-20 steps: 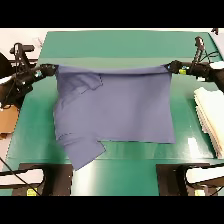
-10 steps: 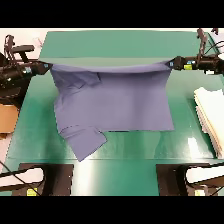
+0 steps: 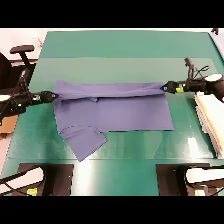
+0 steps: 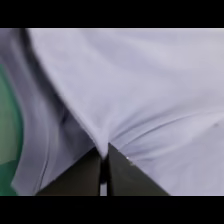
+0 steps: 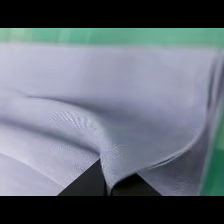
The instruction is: Fold the shirts.
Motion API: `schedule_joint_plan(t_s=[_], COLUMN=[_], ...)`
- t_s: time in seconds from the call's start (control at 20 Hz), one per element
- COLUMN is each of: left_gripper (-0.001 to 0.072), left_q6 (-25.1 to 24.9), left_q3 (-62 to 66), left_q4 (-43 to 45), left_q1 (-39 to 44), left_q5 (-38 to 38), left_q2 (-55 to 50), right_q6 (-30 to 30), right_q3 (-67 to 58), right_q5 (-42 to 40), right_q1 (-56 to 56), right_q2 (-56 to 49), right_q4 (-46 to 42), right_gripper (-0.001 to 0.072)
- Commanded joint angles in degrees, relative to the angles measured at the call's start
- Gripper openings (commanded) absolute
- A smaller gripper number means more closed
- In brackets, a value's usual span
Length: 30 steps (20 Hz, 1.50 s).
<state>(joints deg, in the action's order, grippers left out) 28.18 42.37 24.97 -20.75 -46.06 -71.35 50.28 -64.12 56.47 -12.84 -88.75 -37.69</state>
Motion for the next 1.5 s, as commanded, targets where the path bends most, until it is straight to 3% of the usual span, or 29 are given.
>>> schedule_joint_plan(t_s=[0.0, 0.2, 0.75, 0.8, 0.85, 0.9, 0.95, 1.1, 1.3, 1.45], left_gripper=[0.0022, 0.0023, 0.0026, 0.005, 0.0418, 0.0705, 0.0711, 0.0712, 0.0711, 0.0706], left_q6=[0.24, 0.33, 0.26, 0.24, 0.31, 1.07, 1.84, 6.01, 13.53, 23.85], left_q3=[-3.65, -5.77, -5.84, -5.81, -5.62, -5.16, -4.35, -0.98, -1.29, -7.06], left_q4=[0.63, 0.37, 0.26, 0.31, 0.46, 0.81, 1.11, 3.15, 7.54, 15.28], left_q1=[-0.07, -0.07, -0.07, -0.07, -0.07, -0.31, -1.07, -6.25, -12.59, -12.61], left_q5=[4.13, 6.88, 5.77, 5.31, 4.9, 4.52, 3.87, -1.77, -15.78, -18.82], left_q2=[0.04, 0.04, 0.04, 0.09, 0.35, 0.72, 1.42, 4.42, 11.19, 20.52], right_q6=[-0.9, -0.85, -0.9, -0.94, -1.6, -2.43, -2.64, -2.69, 1.36, 4.98], right_q3=[1.68, 1.68, 1.64, 1.64, 1.66, 1.64, 1.64, 1.66, 2.75, 8.55], right_q5=[-0.98, -0.76, 0.9, 1.62, 2.27, 2.54, 1.88, 2.25, 13.03, 19.63], right_q1=[-0.09, -0.09, -0.09, -0.11, -0.11, -0.11, -0.35, -4.39, -14.08, -20.98], right_q2=[-3.06, -5.57, -5.73, -5.6, -4.87, -3.63, -1.75, 5.05, 13.92, 20.63], right_q4=[0.11, 0.11, 0.2, 0.2, 0.13, 0.13, 0.02, -0.09, 0.13, 0.22], right_gripper=[0.0018, 0.0018, 0.002, 0.0024, 0.0161, 0.0434, 0.0518, 0.052, 0.052, 0.052])
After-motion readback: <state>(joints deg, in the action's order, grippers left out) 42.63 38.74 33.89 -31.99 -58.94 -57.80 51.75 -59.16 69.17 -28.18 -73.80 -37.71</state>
